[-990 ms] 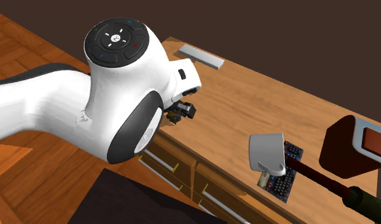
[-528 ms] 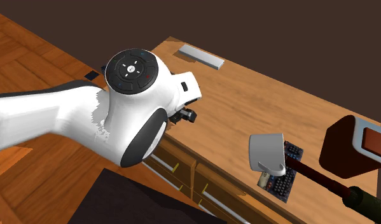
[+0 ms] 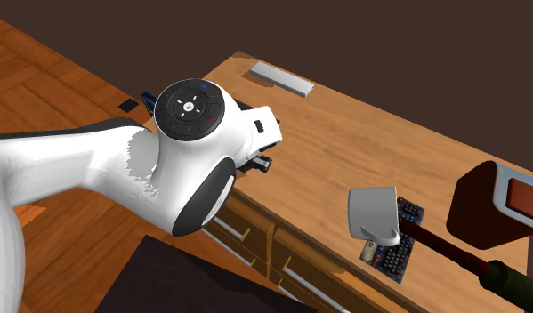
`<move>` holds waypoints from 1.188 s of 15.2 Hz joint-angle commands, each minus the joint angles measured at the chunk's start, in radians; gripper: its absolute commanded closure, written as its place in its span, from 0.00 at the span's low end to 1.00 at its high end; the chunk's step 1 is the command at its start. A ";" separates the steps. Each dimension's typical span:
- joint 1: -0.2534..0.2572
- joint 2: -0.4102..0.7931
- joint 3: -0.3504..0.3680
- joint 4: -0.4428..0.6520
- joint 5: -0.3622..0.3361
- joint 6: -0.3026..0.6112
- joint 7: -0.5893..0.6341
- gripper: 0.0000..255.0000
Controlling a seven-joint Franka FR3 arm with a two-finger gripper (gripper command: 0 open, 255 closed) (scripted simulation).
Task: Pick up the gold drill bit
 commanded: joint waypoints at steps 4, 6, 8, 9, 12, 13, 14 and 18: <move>0.001 0.001 0.000 -0.001 0.000 0.001 0.000 1.00; -0.006 -0.014 0.005 0.003 -0.006 -0.019 0.006 1.00; -0.017 -0.040 0.013 0.014 -0.017 -0.056 0.016 1.00; -0.021 -0.053 0.016 0.019 -0.022 -0.074 0.020 1.00; -0.033 -0.088 0.024 0.038 -0.034 -0.128 0.032 1.00; -0.036 -0.099 0.026 0.044 -0.037 -0.145 0.036 1.00; -0.039 -0.110 0.028 0.051 -0.040 -0.163 0.039 1.00; -0.049 -0.148 0.035 0.082 -0.052 -0.231 0.051 1.00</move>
